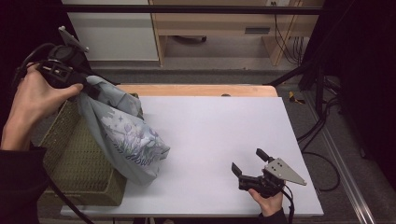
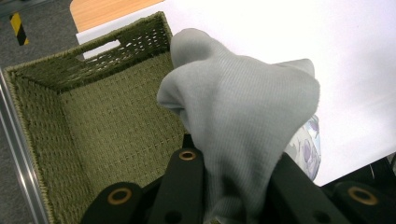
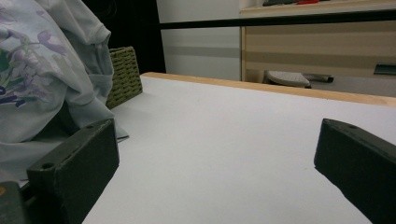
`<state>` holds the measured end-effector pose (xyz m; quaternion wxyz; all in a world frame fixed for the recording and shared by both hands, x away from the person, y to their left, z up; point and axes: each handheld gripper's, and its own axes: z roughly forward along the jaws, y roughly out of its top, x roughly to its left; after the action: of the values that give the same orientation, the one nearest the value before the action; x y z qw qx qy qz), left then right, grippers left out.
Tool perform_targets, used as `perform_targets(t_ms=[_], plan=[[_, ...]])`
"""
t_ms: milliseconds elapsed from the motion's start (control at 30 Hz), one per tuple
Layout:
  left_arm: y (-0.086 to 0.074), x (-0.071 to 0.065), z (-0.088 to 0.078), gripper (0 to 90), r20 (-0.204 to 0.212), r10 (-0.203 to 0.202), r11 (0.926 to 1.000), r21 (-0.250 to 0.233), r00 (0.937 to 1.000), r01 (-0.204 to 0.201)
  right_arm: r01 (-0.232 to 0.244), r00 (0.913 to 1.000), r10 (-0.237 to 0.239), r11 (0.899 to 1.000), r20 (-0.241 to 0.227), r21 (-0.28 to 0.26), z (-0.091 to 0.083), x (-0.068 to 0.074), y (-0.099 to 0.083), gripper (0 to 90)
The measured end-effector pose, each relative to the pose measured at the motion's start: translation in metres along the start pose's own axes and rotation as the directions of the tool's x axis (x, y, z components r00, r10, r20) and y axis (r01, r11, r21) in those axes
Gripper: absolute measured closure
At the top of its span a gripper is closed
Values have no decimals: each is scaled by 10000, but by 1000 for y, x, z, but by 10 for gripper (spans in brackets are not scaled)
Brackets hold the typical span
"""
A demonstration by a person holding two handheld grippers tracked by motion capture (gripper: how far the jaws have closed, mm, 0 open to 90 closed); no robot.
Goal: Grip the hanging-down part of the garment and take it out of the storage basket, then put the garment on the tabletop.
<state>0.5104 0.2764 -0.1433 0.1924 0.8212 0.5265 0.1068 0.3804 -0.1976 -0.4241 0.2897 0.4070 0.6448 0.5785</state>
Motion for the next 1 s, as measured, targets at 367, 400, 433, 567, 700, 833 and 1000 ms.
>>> perform_targets(t_ms=[367, 400, 433, 567, 700, 833, 1000], plan=[[8, -15, 2, 838, 256, 284, 9995, -159, 9993, -280, -138, 9999, 138, 9999, -16, -20, -2, -2, -1, 3], [9, -18, 3, 838, 312, 328, 9993, -185, 9990, -323, -144, 9999, 144, 9999, 2, -28, -2, -2, -1, 3], [10, -20, 4, 838, 366, 377, 9991, -199, 9986, -370, -148, 9999, 148, 9999, -7, -24, -2, -2, -1, 3], [17, -32, 4, 839, 510, 624, 9976, -316, 9967, -608, -210, 9998, 210, 9998, -20, 38, -3, -2, -1, 3], [25, -48, 2, 840, 715, 943, 9948, -454, 9930, -912, -211, 9998, 211, 9998, -33, 7, -5, -3, -1, 3], [32, -65, -3, 840, 826, 1267, 9899, -745, 9885, -1207, -204, 9998, 204, 9998, -29, -3, -6, -4, -1, 3], [42, -90, -5, 840, 972, 1809, 9808, -910, 9787, -1723, -207, 9998, 208, 9998, -61, 48, -7, -4, 0, 3]])
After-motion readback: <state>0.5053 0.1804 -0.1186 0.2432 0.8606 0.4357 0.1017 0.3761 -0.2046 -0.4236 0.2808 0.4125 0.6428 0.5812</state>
